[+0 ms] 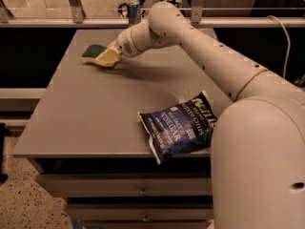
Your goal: Pick sponge
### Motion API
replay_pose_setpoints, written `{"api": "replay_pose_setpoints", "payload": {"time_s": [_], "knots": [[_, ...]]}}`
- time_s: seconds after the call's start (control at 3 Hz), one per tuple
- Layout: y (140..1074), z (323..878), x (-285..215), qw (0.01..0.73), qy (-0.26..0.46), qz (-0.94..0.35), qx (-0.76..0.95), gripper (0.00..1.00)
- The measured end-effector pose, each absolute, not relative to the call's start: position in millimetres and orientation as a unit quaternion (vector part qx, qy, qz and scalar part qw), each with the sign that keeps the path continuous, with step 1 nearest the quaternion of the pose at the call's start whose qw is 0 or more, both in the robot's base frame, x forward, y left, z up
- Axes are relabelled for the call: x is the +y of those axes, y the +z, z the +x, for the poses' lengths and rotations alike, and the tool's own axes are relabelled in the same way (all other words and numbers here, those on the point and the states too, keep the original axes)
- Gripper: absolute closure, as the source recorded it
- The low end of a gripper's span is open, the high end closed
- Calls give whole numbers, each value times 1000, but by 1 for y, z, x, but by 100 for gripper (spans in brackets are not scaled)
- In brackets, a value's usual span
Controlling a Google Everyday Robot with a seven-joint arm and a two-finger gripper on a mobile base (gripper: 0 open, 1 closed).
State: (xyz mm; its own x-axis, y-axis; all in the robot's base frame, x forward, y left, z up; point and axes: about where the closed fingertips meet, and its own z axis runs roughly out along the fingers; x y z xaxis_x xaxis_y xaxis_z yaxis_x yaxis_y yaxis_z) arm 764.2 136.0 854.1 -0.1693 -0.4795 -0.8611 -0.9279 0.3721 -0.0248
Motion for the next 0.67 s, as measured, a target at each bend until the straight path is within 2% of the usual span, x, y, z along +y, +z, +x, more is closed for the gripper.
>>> {"api": "replay_pose_setpoints", "payload": {"time_s": [0.33,0.67], "knots": [[883,757,109,443,273,-490,700,100],[918,745,77,475,287,-490,672,100]]}}
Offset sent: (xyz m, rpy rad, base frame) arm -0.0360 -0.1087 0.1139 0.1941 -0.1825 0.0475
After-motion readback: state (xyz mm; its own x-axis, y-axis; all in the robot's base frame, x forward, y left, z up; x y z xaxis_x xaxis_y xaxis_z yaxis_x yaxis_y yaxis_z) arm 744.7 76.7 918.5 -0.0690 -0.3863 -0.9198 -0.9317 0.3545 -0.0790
